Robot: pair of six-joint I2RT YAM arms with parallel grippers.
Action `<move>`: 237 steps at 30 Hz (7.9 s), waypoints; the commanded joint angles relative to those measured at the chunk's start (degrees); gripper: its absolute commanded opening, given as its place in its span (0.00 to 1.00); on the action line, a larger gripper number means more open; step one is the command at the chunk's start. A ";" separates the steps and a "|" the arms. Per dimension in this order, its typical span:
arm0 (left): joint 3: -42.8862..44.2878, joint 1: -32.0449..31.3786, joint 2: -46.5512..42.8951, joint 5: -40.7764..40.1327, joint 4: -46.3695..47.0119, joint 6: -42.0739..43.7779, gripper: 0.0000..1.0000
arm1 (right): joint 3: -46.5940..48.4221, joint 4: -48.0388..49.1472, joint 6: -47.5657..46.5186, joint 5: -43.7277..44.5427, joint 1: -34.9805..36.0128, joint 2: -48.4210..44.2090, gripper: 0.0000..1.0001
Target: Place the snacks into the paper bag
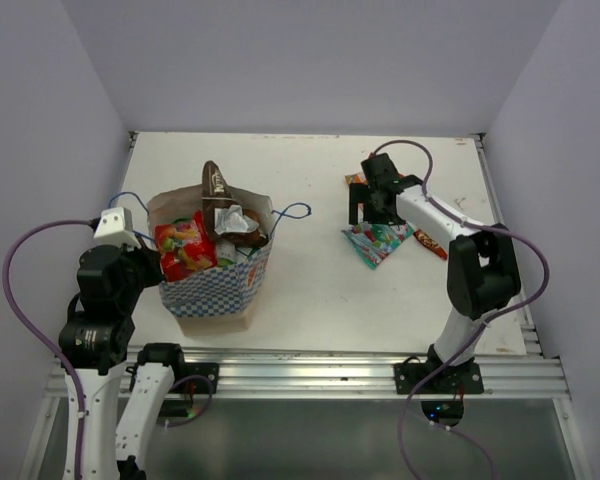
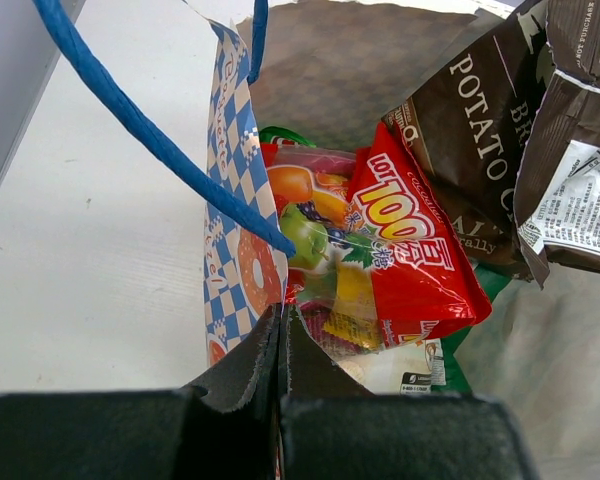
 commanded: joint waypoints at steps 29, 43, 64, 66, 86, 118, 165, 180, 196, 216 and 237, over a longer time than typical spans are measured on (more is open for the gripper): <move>0.12 -0.45 2.01 1.42 5.41 0.18 0.00 | 28.01 -0.72 -3.09 -9.38 8.82 -6.08 0.00; 0.12 -0.45 1.30 1.60 4.80 -0.61 0.00 | 54.54 -5.57 2.01 -24.69 33.97 8.94 0.00; 0.47 -0.45 -0.54 1.16 2.86 -1.32 0.00 | 66.88 -15.20 -3.44 -13.55 43.22 25.29 0.59; 0.65 -0.45 -0.45 1.07 2.95 -1.32 0.00 | 70.34 -17.77 -5.02 -10.21 43.13 22.33 0.92; 1.96 -0.45 0.51 -0.60 2.96 -0.88 0.00 | 49.08 -11.01 -9.15 -3.60 -3.71 23.77 0.99; 2.32 -0.45 1.48 0.10 2.69 -1.49 0.00 | 38.85 -8.54 -12.14 -7.36 -0.23 10.20 0.00; 0.38 -0.45 -3.00 2.56 2.60 -2.20 0.00 | 26.35 -19.02 -7.50 14.43 8.79 -13.20 0.99; 0.73 -0.45 -3.18 2.04 1.63 -1.32 0.00 | 1.81 -9.52 -2.82 16.71 -17.95 -5.04 0.99; 0.74 -0.45 -2.56 1.51 1.90 -1.23 0.00 | 3.03 -7.50 -3.44 8.36 -21.91 5.44 0.00; -0.23 -0.45 -0.72 2.92 4.54 -1.58 0.00 | 66.05 -18.84 2.88 -23.45 22.46 9.89 0.00; 1.26 -0.45 -3.97 1.16 0.40 -1.93 0.00 | 71.32 -29.82 -5.72 -6.00 47.79 24.43 0.77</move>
